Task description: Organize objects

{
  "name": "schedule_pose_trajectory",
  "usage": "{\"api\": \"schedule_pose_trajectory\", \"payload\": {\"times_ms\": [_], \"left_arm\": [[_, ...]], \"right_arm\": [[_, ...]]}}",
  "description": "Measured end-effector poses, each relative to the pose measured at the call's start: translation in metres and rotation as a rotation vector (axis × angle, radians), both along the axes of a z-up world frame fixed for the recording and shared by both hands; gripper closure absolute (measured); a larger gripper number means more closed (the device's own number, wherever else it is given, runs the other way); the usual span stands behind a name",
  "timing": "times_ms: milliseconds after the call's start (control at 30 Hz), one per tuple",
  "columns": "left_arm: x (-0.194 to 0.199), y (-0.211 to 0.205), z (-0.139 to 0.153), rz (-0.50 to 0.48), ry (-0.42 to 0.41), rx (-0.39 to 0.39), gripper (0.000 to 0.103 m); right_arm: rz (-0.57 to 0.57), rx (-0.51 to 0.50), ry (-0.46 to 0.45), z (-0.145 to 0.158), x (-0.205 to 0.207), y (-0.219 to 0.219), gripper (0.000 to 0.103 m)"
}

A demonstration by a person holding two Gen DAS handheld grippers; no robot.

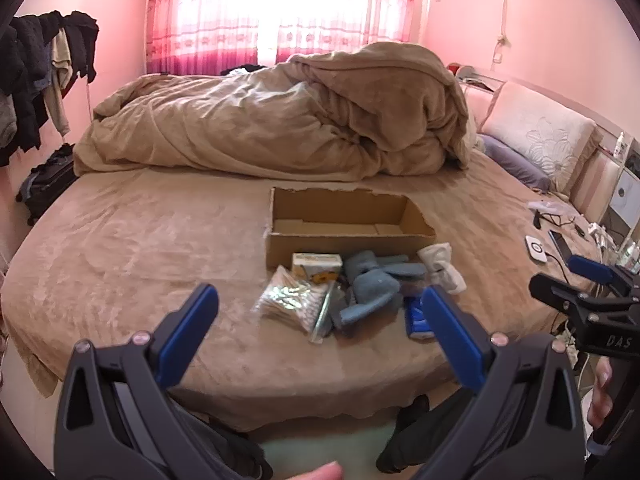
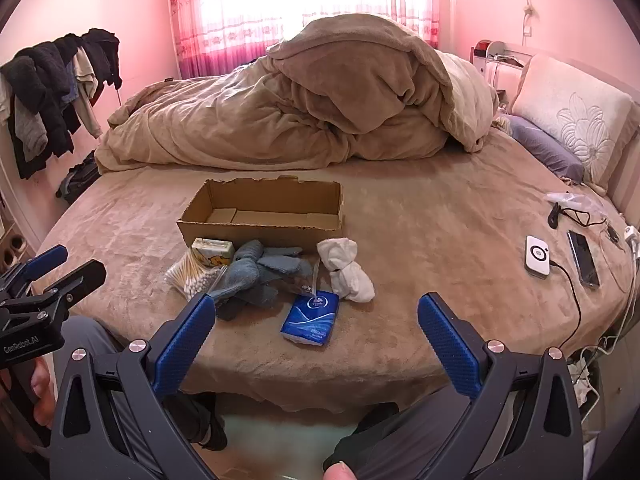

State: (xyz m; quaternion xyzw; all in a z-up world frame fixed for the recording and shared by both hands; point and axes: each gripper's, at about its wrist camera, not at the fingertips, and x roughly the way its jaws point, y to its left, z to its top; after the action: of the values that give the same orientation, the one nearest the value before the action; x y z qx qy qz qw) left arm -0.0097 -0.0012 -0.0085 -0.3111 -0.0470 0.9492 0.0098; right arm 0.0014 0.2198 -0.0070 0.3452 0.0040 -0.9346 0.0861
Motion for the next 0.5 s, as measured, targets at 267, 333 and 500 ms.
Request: {"api": "schedule_pose_trajectory", "payload": {"times_ms": [267, 333, 500], "left_arm": [[-0.0009, -0.0012, -0.0018, 0.025, -0.007, -0.015, 0.0], [-0.0005, -0.001, -0.002, 0.023, -0.007, -0.016, 0.0], [0.0024, -0.0008, -0.0002, 0.017, -0.003, -0.02, 0.0]], "right_arm": [[0.002, 0.001, 0.001, 0.0007, 0.0012, -0.0027, 0.0], [0.001, 0.002, -0.001, 0.0009, 0.0012, -0.0027, 0.0], [0.002, -0.001, -0.001, 0.0005, 0.0008, -0.0027, 0.0]]}}
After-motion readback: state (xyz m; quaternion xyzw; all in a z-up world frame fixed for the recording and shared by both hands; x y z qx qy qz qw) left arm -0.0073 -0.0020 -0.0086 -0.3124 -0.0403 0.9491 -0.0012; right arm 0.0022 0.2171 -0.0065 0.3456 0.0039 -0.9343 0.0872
